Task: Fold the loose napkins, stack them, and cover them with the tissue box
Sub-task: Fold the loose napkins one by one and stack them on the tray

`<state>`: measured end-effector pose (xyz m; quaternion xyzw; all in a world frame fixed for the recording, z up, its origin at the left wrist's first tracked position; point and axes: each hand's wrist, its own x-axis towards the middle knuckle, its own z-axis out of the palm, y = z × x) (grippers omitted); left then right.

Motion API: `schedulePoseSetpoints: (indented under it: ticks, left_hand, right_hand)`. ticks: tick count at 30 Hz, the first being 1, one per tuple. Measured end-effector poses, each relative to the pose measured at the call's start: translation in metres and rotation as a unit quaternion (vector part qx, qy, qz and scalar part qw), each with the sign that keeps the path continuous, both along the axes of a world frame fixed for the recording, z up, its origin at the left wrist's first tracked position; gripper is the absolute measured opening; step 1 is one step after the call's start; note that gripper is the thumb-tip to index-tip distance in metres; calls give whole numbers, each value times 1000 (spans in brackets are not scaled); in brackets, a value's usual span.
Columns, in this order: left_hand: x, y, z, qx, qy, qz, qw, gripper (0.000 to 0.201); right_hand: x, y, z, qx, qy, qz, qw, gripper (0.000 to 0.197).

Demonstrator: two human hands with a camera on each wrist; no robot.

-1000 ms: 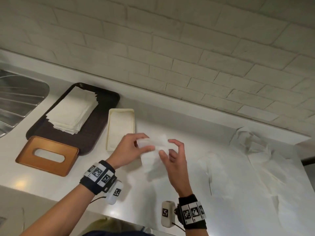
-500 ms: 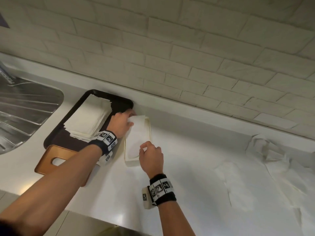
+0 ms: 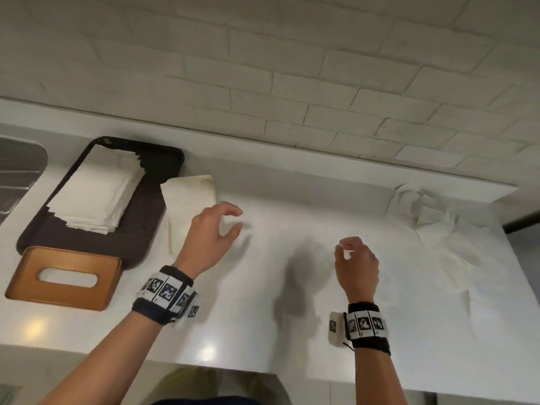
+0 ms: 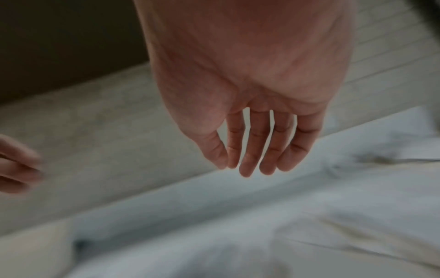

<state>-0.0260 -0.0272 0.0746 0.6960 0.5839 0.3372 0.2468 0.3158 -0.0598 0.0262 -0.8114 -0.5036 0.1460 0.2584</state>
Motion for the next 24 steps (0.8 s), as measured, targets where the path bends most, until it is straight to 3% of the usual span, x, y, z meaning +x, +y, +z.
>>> schedulePoseSetpoints:
  ticks: [2,4,6,9,12,14,16,18,20,22,24]
  left_hand:
    - [32,-14,-12,-35,-18,-22,999,18]
    - [63,-24,-25,-84,-22,-50,995,15]
    - [93,-31,-39,-117,-11,-71,991,13]
    - [134,-39,-55,-155,-22,-86,984,9]
    - [170,-42,-62,-195,-70,-87,974,5]
    - [188,-42,-59,-237,-97,-80,963,40]
    - [204,-40,-53,-284,-137,-82,946,70]
    - [218,-38,-48,-310,-207,-68,925,75]
    - [226,-35,-44,-310,-255,-38,915,72]
    - [228,-34,-44,-301,-280,-14,911,73]
    - [224,-37,-45,-304,-282,-27,910,84]
  right_hand:
    - [51,-7,-12,-94,-22,-35,995,42]
    - [81,-14,-24,-198,-53,-14,979,66]
    - [91,-20,-32,-224,-89,35,970,58]
    - [91,-21,-35,-172,-93,70,978,24]
    - [92,-18,-32,-105,60,51,991,7]
    - [90,-20,-25,-59,197,31,978,12]
    - [80,-28,-14,-35,345,25,938,14]
    - [71,-35,-2,-24,490,46,870,15]
    - [66,-38,3,-29,582,68,810,19]
    - [64,-41,0,-34,616,62,784,22]
    - [62,-42,-5,-41,621,36,782,23]
